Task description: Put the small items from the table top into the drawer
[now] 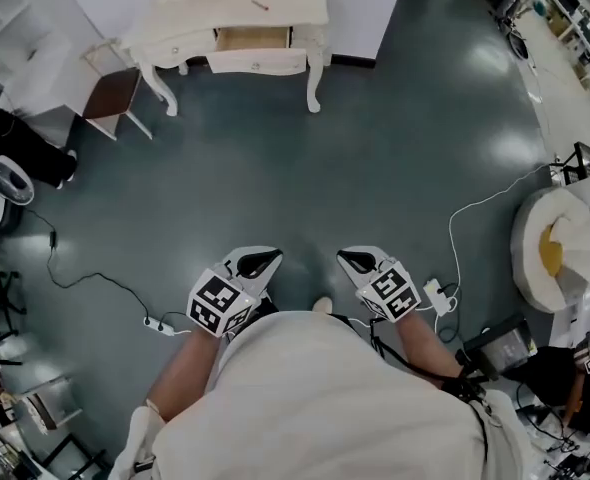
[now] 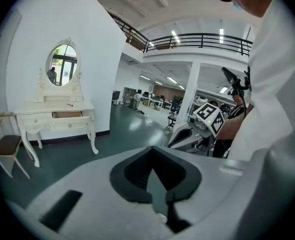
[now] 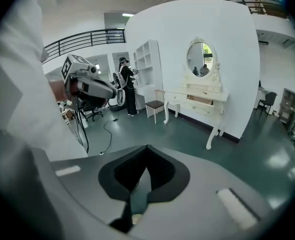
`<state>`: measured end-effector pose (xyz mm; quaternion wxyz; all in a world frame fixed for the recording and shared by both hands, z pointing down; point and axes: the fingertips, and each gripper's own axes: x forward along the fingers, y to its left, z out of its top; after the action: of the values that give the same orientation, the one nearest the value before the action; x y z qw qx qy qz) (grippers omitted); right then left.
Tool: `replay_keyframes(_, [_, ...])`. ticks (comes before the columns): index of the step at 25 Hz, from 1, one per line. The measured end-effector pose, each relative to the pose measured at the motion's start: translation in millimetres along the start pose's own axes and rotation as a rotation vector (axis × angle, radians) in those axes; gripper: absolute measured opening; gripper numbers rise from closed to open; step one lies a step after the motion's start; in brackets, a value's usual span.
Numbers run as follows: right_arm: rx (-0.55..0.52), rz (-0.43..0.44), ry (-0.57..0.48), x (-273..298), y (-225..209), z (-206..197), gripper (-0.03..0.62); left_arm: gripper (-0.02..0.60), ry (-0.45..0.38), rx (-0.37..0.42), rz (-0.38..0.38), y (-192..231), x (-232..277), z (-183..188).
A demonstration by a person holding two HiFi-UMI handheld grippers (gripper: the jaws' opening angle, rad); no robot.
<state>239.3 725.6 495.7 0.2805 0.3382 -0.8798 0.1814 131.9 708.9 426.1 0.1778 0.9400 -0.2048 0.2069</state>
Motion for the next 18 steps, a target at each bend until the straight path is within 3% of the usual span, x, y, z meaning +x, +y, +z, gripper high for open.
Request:
replay_keyframes(10, [-0.049,-0.01,0.01,109.4,15.3,88.6,0.003,0.002,-0.036,-0.023,0.025,117.5,-76.7,-8.6])
replay_keyframes(12, [-0.046,-0.007,0.002,135.5,21.8,109.1,0.035,0.002,-0.036,-0.022,0.024,140.5,-95.3,-13.1])
replay_keyframes(18, [-0.008,0.016,0.006,194.5,21.5,154.9,0.052,0.002,-0.027,-0.06,0.031,213.3,-117.3,-22.7])
